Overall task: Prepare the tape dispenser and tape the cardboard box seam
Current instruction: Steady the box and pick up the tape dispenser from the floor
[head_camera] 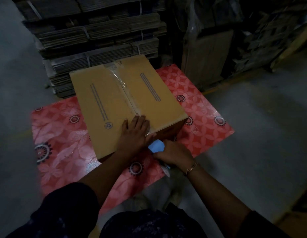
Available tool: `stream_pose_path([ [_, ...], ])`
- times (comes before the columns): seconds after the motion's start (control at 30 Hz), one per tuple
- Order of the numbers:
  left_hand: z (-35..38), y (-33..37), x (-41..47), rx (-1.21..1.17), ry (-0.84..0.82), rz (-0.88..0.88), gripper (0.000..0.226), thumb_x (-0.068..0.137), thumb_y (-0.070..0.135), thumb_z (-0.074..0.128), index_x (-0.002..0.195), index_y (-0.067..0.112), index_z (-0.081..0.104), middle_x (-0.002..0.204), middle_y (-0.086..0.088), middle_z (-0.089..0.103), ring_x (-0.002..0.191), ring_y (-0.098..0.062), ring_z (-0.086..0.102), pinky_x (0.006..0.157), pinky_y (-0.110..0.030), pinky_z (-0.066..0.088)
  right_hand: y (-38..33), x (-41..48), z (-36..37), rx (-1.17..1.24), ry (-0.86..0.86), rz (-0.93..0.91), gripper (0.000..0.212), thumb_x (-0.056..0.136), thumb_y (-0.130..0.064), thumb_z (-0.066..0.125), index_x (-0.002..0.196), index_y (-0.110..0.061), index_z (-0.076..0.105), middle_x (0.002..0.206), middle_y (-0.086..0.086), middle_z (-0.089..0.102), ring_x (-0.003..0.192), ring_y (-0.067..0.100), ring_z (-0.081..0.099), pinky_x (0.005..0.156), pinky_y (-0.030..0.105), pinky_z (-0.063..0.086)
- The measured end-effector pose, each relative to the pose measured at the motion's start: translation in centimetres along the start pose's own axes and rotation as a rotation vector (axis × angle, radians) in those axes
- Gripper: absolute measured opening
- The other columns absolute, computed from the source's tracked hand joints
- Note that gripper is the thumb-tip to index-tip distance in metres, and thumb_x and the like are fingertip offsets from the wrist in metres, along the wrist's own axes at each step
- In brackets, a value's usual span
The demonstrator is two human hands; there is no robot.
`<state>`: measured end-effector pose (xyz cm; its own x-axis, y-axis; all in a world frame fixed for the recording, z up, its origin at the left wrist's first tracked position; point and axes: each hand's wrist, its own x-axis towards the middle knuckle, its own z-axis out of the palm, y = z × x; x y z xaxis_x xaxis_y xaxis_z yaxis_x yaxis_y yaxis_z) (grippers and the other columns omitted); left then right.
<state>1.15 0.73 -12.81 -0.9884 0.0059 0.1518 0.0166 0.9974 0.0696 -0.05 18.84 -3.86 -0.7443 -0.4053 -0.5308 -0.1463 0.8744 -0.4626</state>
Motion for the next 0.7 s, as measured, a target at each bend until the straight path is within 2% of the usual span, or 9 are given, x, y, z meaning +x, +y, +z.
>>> stream_pose_path([
  [0.07, 0.1, 0.2, 0.1, 0.022, 0.012, 0.011, 0.066, 0.099, 0.063, 0.034, 0.132, 0.010, 0.056, 0.146, -0.015, 0.055, 0.136, -0.035, 0.048, 0.106, -0.062, 0.034, -1.4, 1.1, -1.2, -0.051, -0.043, -0.021, 0.040, 0.084, -0.049, 0.062, 0.118, -0.030, 0.073, 0.128, 0.001, 0.072, 0.118, 0.027, 0.065, 0.093, 0.032, 0.052],
  [0.13, -0.1, 0.3, 0.1, 0.039, 0.004, 0.020, 0.065, 0.099, 0.061, 0.034, 0.133, 0.009, 0.055, 0.146, -0.016, 0.054, 0.136, -0.037, 0.047, 0.105, -0.063, 0.035, -2.2, 2.3, -2.1, -0.111, -0.101, 0.033, 0.041, 0.085, -0.048, 0.061, 0.109, -0.019, 0.077, 0.121, 0.011, 0.074, 0.113, 0.032, 0.067, 0.080, 0.030, 0.049],
  [0.2, -0.1, 0.3, 0.0, 0.063, 0.000, 0.024, 0.065, 0.099, 0.060, 0.035, 0.133, 0.008, 0.053, 0.146, -0.016, 0.053, 0.137, -0.037, 0.046, 0.104, -0.064, 0.036, -1.5, 2.8, -1.9, -0.233, -0.227, 0.081, 0.034, 0.080, -0.041, 0.064, 0.094, -0.013, 0.077, 0.112, 0.014, 0.074, 0.096, 0.030, 0.069, 0.069, 0.027, 0.044],
  [0.27, -0.1, 0.3, 0.0, 0.084, -0.005, 0.027, 0.064, 0.099, 0.060, 0.037, 0.135, 0.008, 0.051, 0.148, -0.016, 0.052, 0.138, -0.038, 0.045, 0.104, -0.063, 0.035, 0.9, 2.3, -0.7, -0.343, -0.330, 0.148, 0.025, 0.076, -0.039, 0.067, 0.074, -0.015, 0.071, 0.097, 0.007, 0.070, 0.072, 0.020, 0.062, 0.058, 0.024, 0.040],
  [0.3, 0.1, 0.3, -0.1, 0.094, -0.011, 0.039, 0.065, 0.099, 0.060, 0.038, 0.137, 0.008, 0.049, 0.149, -0.016, 0.050, 0.138, -0.038, 0.044, 0.105, -0.063, 0.034, 2.5, 1.8, 0.1, -0.333, -0.351, 0.179, 0.028, 0.074, -0.043, 0.068, 0.074, -0.015, 0.071, 0.095, 0.006, 0.069, 0.070, 0.019, 0.060, 0.056, 0.023, 0.040],
  [0.4, 0.3, 0.1, 0.2, 0.133, -0.034, 0.058, 0.067, 0.099, 0.059, 0.037, 0.140, 0.007, 0.046, 0.151, -0.018, 0.047, 0.139, -0.039, 0.042, 0.104, -0.064, 0.035, 5.5, 0.7, 1.3, -0.196, -0.320, 0.230, 0.061, 0.070, -0.057, 0.073, 0.109, -0.011, 0.072, 0.114, 0.011, 0.070, 0.095, 0.023, 0.064, 0.068, 0.028, 0.046],
  [0.43, 0.2, 0.1, 0.1, 0.134, -0.041, 0.066, 0.067, 0.098, 0.059, 0.037, 0.140, 0.007, 0.046, 0.151, -0.018, 0.047, 0.138, -0.039, 0.043, 0.103, -0.063, 0.035, 6.1, 0.5, 1.5, -0.133, -0.298, 0.241, 0.064, 0.069, -0.058, 0.075, 0.111, -0.010, 0.071, 0.113, 0.010, 0.070, 0.093, 0.022, 0.062, 0.066, 0.029, 0.045],
  [0.57, 0.1, -0.2, 0.2, 0.152, -0.062, 0.084, 0.068, 0.096, 0.058, 0.037, 0.138, 0.006, 0.048, 0.150, -0.020, 0.048, 0.136, -0.041, 0.045, 0.101, -0.063, 0.038, 6.9, -0.6, 1.3, 0.042, -0.217, 0.239, 0.052, 0.069, -0.058, 0.075, 0.098, -0.015, 0.073, 0.094, 0.000, 0.068, 0.073, 0.011, 0.058, 0.055, 0.026, 0.039],
  [0.7, -0.2, 0.0, 0.1, 0.151, -0.079, 0.073, 0.068, 0.093, 0.057, 0.037, 0.133, 0.005, 0.053, 0.145, -0.021, 0.053, 0.133, -0.041, 0.049, 0.098, -0.064, 0.041, 7.4, -1.6, 0.9, 0.149, -0.186, 0.226, 0.059, 0.057, -0.061, 0.070, 0.095, -0.017, 0.074, 0.097, 0.002, 0.073, 0.082, 0.018, 0.066, 0.062, 0.028, 0.041],
])
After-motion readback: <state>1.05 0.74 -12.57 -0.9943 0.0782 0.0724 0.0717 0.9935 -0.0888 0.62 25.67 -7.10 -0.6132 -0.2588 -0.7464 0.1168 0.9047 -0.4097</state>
